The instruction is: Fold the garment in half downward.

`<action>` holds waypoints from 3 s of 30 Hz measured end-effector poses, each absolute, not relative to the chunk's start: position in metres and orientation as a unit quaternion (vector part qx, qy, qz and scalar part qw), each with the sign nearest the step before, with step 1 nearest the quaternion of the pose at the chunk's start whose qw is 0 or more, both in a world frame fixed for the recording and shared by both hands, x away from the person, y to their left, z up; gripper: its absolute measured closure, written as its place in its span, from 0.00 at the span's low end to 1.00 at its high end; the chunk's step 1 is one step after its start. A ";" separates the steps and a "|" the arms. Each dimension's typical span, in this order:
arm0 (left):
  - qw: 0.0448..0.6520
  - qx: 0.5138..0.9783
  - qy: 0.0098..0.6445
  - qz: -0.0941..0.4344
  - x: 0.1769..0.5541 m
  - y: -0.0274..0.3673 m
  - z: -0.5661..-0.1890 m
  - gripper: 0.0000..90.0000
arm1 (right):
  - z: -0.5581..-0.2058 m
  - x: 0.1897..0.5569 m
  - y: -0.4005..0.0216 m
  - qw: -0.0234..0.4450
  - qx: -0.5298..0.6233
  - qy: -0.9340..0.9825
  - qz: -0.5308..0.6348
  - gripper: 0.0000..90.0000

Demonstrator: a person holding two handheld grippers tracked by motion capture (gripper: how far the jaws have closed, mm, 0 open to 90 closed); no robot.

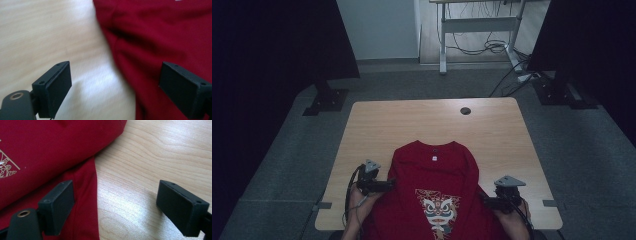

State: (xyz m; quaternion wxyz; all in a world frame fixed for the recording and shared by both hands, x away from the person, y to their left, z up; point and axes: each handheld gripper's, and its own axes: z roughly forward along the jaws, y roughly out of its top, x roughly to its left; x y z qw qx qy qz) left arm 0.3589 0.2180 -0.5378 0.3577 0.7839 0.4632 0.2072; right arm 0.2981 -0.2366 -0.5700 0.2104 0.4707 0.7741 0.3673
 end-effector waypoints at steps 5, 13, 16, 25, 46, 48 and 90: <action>0.358 0.785 0.464 0.201 0.380 0.196 -0.533 0.11 | -0.570 0.298 -0.237 0.210 0.471 0.774 0.367 0.16; 0.325 0.788 0.475 0.220 0.410 0.177 -0.541 0.12 | -0.570 0.298 -0.237 0.210 0.471 0.774 0.367 0.16; 0.325 0.788 0.475 0.220 0.410 0.177 -0.541 0.12 | -0.570 0.298 -0.237 0.210 0.471 0.774 0.367 0.16; 0.327 0.767 0.502 0.231 0.411 0.203 -0.555 0.14 | -0.570 0.299 -0.238 0.206 0.465 0.777 0.371 0.16; 0.341 0.762 0.495 0.240 0.406 0.204 -0.558 0.15 | -0.558 0.380 -0.205 0.136 0.489 0.761 0.404 0.57; 0.341 0.763 0.495 0.240 0.406 0.204 -0.558 0.15 | -0.556 0.380 -0.191 0.117 0.469 0.779 0.400 0.78; 0.341 0.763 0.494 0.238 0.406 0.205 -0.558 0.15 | -0.540 0.363 -0.215 0.216 0.475 0.775 0.358 0.47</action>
